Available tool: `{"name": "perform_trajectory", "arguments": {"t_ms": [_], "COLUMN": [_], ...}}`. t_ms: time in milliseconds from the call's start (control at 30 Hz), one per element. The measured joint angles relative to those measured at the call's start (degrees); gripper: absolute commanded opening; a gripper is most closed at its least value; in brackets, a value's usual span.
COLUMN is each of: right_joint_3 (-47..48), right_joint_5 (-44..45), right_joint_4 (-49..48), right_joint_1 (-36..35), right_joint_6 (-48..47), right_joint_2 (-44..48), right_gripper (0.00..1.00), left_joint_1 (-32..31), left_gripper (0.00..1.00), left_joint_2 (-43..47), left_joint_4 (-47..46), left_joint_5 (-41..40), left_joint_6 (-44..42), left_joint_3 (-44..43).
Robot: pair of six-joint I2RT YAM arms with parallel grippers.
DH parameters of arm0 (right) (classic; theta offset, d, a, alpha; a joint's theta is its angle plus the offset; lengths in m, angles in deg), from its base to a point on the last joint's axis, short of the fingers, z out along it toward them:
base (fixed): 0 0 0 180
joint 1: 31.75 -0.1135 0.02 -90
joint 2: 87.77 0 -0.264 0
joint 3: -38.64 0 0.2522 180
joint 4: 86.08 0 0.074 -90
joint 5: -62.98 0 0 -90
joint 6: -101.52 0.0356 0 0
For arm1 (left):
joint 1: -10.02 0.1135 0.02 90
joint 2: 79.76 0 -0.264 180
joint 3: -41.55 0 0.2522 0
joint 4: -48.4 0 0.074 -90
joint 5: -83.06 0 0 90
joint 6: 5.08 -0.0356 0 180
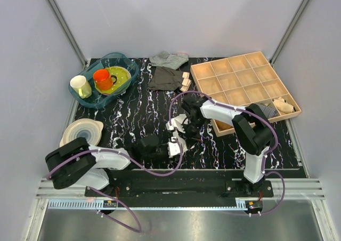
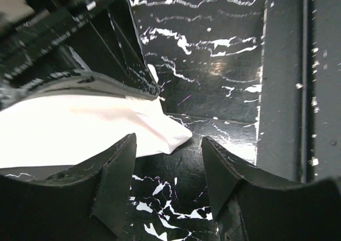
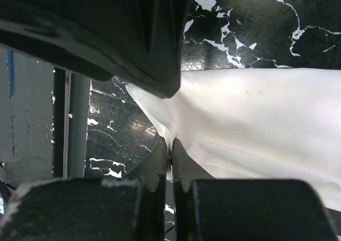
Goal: Roll the underwear
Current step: Roll the underwear to the center of the board.
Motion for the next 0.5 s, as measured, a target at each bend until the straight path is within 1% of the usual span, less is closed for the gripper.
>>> {"name": "perform_trajectory", "arguments": {"t_ms": [233, 367, 467, 500], "right_joint_3": [1.0, 1.1, 1.2, 1.2], "right_joint_5": [0.0, 0.0, 0.0, 0.0], "right_joint_4": [0.1, 0.1, 0.1, 0.1], "right_joint_1": [0.9, 1.0, 1.0, 1.0], "right_joint_6": [1.5, 2.0, 2.4, 2.5], "right_joint_2": [-0.2, -0.4, -0.8, -0.9], "right_gripper": [0.04, 0.04, 0.05, 0.06], "left_joint_1": [-1.7, -2.8, -3.3, -3.4], "left_gripper": [0.58, 0.55, 0.39, 0.26], "left_joint_2": [-5.5, -8.0, -9.7, -10.2], "left_joint_4": [0.1, 0.0, 0.0, 0.1], "left_joint_5": [-4.3, -6.5, -8.2, -8.7], "left_joint_6": [-1.6, -1.6, -1.4, -1.2], "left_joint_3": [-1.9, -3.5, -4.5, -4.8]}}
